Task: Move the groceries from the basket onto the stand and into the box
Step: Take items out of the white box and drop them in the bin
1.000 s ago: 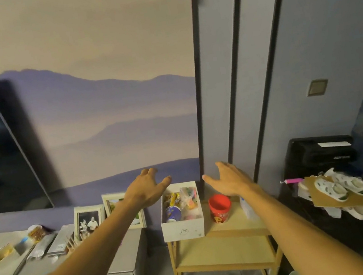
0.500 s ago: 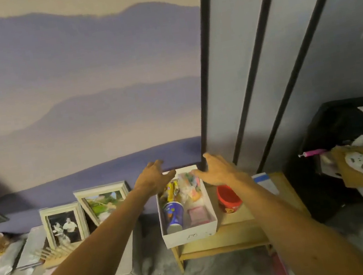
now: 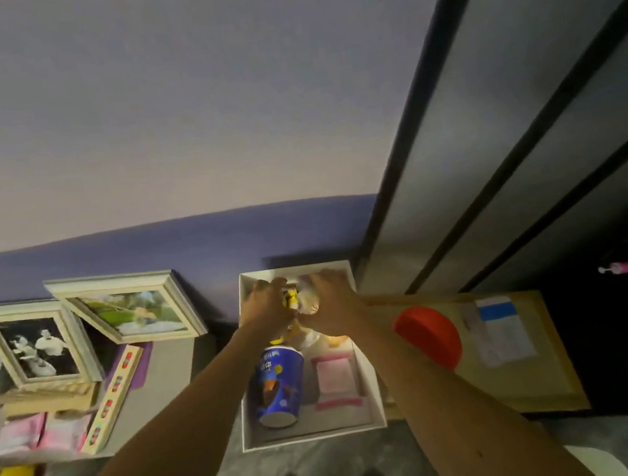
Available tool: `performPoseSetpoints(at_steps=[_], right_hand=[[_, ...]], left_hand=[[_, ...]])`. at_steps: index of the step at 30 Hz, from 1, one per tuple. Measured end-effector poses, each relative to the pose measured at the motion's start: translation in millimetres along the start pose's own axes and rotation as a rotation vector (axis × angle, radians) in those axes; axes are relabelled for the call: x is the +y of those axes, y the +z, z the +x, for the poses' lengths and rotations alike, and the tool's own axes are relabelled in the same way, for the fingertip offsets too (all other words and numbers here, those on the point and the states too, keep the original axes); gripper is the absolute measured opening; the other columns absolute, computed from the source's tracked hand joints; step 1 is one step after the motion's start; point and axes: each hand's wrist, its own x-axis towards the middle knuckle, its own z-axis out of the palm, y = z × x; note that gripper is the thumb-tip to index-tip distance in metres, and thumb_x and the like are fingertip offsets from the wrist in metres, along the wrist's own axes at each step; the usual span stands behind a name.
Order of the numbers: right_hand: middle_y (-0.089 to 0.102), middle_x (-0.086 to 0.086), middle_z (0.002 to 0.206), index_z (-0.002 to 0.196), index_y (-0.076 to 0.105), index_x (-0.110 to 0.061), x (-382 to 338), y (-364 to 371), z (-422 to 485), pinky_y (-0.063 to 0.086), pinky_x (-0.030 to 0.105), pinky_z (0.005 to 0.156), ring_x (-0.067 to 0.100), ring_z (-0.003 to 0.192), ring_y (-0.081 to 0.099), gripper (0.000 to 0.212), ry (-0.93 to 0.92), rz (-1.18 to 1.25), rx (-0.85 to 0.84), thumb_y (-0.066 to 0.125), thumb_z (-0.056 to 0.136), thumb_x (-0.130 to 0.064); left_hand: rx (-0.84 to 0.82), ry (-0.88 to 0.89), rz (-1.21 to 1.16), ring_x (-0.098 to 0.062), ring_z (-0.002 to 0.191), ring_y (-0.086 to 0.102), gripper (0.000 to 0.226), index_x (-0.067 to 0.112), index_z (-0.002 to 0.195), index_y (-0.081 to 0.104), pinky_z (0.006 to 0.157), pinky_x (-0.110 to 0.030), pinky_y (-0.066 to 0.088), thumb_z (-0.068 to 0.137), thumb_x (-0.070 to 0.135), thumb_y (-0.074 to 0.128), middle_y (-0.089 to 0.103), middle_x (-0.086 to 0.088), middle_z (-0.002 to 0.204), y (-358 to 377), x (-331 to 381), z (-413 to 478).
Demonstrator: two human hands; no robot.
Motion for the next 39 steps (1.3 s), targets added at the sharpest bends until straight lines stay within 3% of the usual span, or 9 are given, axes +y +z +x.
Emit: performPoseSetpoints(at_steps=[3, 8, 12, 21, 25, 27, 29, 32, 39], right_hand=[[0.056, 0.006, 0.144, 0.145, 0.050, -0.023, 20, 39, 39, 0.037, 0.051, 0.116, 0.034, 0.136, 0.050, 0.098, -0.037, -0.161, 0.092, 0.042, 0.064, -0.077], [0.042, 0.014, 0.161, 0.163, 0.032, -0.020, 33, 69, 31, 0.030, 0.058, 0.124, 0.043, 0.149, 0.037, 0.119, -0.010, -0.281, 0.209, 0.084, 0.066, -0.065], [0.030, 0.016, 0.169, 0.168, 0.016, -0.022, 37, 82, 28, 0.029, 0.057, 0.127, 0.044, 0.157, 0.027, 0.112, 0.027, -0.366, 0.229, 0.086, 0.083, -0.040], [0.058, 0.005, 0.145, 0.145, 0.051, -0.028, 32, 77, 32, 0.043, 0.043, 0.116, 0.031, 0.138, 0.049, 0.064, -0.010, -0.270, 0.326, 0.080, 0.087, -0.030], [0.068, 0.003, 0.129, 0.135, 0.065, -0.020, 38, 63, 29, 0.045, 0.039, 0.113, 0.026, 0.124, 0.060, 0.045, -0.114, -0.058, 0.406, 0.051, 0.097, -0.039], [0.071, 0.008, 0.119, 0.124, 0.072, -0.014, 33, 44, 21, 0.053, 0.046, 0.104, 0.028, 0.114, 0.065, 0.037, -0.116, 0.154, 0.444, 0.059, 0.094, -0.033], [0.070, 0.007, 0.120, 0.125, 0.073, -0.017, 22, 19, 6, 0.056, 0.040, 0.096, 0.024, 0.109, 0.065, 0.043, -0.081, 0.260, 0.489, 0.070, 0.085, -0.033], [0.070, 0.005, 0.111, 0.115, 0.077, -0.022, 9, -14, -15, 0.057, 0.035, 0.085, 0.026, 0.098, 0.067, 0.039, -0.068, 0.307, 0.545, 0.078, 0.077, -0.031], [0.070, -0.001, 0.099, 0.106, 0.075, -0.023, -28, -112, -73, 0.062, 0.041, 0.072, 0.022, 0.086, 0.070, 0.027, -0.157, 0.391, 0.641, 0.081, 0.081, -0.031]], left_hand=[[0.025, -0.012, 0.074, -0.034, 0.139, 0.046, 0.077, 0.030, 0.147, 0.052, 0.116, -0.044, 0.041, 0.078, 0.048, 0.081, 0.050, -0.010, 0.151, 21, -20, 24], [0.007, 0.011, 0.186, -0.039, 0.146, 0.039, 0.092, 0.027, 0.153, 0.039, 0.118, -0.051, 0.039, 0.077, 0.057, 0.082, 0.040, -0.012, 0.156, 39, -27, 27], [-0.001, 0.015, 0.238, -0.040, 0.146, 0.038, 0.108, 0.027, 0.161, 0.024, 0.117, -0.052, 0.043, 0.076, 0.053, 0.086, 0.031, -0.012, 0.161, 49, -30, 28], [0.150, 0.065, 0.142, -0.035, 0.131, 0.055, 0.084, 0.030, 0.154, 0.037, 0.104, -0.046, 0.053, 0.085, 0.047, 0.082, 0.048, -0.010, 0.146, 43, -30, 21], [0.230, 0.108, 0.004, -0.035, 0.119, 0.064, 0.083, 0.035, 0.148, 0.043, 0.092, -0.050, 0.061, 0.078, 0.045, 0.087, 0.057, -0.011, 0.137, 23, -25, 9], [0.263, 0.121, -0.040, -0.034, 0.111, 0.068, 0.085, 0.038, 0.146, 0.045, 0.087, -0.049, 0.062, 0.074, 0.051, 0.088, 0.059, -0.010, 0.132, 6, -19, -1], [0.290, 0.129, -0.074, -0.036, 0.106, 0.068, 0.084, 0.035, 0.147, 0.049, 0.088, -0.046, 0.060, 0.073, 0.043, 0.090, 0.060, -0.012, 0.130, -16, -11, -14], [0.324, 0.139, -0.103, -0.039, 0.109, 0.067, 0.085, 0.033, 0.148, 0.051, 0.091, -0.043, 0.056, 0.072, 0.025, 0.088, 0.060, -0.011, 0.132, -54, 5, -36], [0.445, 0.190, -0.136, -0.033, 0.113, 0.065, 0.082, 0.033, 0.148, 0.053, 0.093, -0.040, 0.054, 0.074, 0.030, 0.089, 0.062, -0.008, 0.130, -141, 59, -105]])
